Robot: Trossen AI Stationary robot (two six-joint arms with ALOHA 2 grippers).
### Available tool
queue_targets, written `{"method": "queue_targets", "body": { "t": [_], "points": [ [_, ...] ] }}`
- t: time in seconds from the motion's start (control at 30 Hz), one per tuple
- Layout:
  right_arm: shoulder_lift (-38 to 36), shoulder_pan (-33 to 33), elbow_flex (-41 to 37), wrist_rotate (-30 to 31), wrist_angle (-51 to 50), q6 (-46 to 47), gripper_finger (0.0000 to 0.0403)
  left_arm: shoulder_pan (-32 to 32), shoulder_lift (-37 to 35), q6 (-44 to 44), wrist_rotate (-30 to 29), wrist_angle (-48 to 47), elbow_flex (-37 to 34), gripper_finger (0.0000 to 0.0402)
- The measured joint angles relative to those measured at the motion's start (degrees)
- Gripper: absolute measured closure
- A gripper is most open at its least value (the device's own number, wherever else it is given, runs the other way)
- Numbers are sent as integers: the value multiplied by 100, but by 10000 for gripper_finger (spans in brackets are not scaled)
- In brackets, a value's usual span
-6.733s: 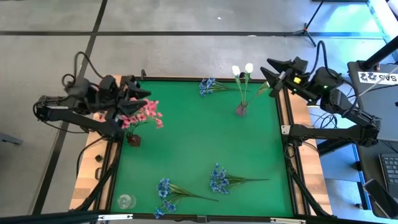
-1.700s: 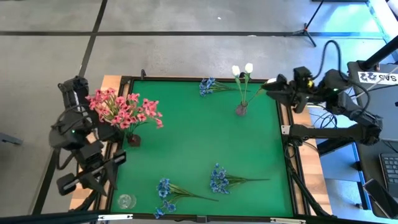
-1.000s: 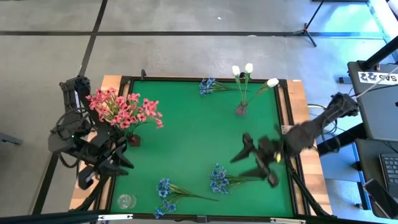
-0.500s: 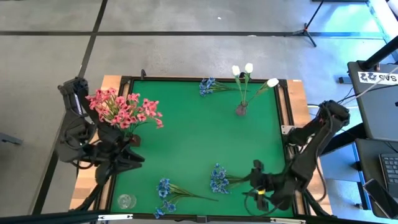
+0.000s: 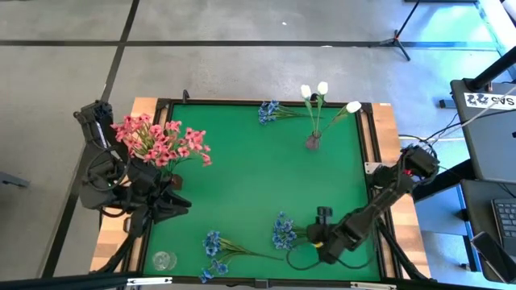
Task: Sort flowers into vase by color
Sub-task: Move the bottom right blue flower to the bottom middle of the table
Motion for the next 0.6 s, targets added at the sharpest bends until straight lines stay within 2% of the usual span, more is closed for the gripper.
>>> {"method": "queue_targets", "body": {
  "t": [0.1, 0.23, 0.27, 0.4, 0.6],
  "points": [
    [206, -292, -21, -284, 388, -444, 244, 0, 0, -35, 144, -28, 0, 280],
    [310, -649, 56, -507, 438, -673, 361, 0, 0, -56, 440, -141, 0, 280],
    [320, -722, 130, -549, 403, -756, 378, 0, 0, -57, 525, -139, 0, 280],
    [364, -1037, 690, -118, 683, -1403, 371, 0, -11, 82, 657, -218, 0, 280],
    [735, -1847, 999, 34, 2858, -2184, 390, 27, -13, 393, 670, -243, 0, 280]
  ]
}}
